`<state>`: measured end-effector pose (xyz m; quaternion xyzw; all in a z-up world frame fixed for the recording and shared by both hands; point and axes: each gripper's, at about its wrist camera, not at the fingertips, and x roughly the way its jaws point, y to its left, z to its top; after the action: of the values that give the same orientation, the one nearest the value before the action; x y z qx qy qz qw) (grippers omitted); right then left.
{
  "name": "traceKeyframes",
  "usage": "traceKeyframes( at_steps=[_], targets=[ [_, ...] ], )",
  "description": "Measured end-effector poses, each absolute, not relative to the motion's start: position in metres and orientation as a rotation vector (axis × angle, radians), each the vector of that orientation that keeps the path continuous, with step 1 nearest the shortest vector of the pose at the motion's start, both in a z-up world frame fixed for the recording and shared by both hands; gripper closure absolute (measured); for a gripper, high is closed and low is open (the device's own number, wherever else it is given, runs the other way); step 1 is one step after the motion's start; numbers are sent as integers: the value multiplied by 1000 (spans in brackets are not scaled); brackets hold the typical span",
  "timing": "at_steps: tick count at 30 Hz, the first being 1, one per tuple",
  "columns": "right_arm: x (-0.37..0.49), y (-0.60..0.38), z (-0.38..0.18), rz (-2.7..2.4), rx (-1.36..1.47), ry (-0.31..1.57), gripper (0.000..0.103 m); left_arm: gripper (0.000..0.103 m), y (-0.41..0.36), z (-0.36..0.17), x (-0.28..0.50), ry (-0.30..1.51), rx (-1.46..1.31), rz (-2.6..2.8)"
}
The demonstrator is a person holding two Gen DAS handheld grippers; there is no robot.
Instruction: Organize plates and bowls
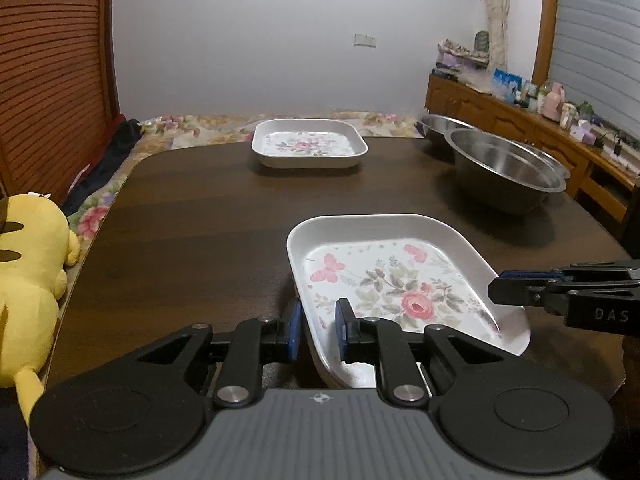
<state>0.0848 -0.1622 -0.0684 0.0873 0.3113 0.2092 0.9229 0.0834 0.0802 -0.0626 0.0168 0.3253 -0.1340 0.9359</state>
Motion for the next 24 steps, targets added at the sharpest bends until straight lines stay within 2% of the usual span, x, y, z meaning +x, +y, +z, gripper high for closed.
traceKeyframes(
  at_steps=[24],
  targets=[
    [85,-160,-68,427,176,638,84,81,86,-65,84,669,6,-280]
  ],
)
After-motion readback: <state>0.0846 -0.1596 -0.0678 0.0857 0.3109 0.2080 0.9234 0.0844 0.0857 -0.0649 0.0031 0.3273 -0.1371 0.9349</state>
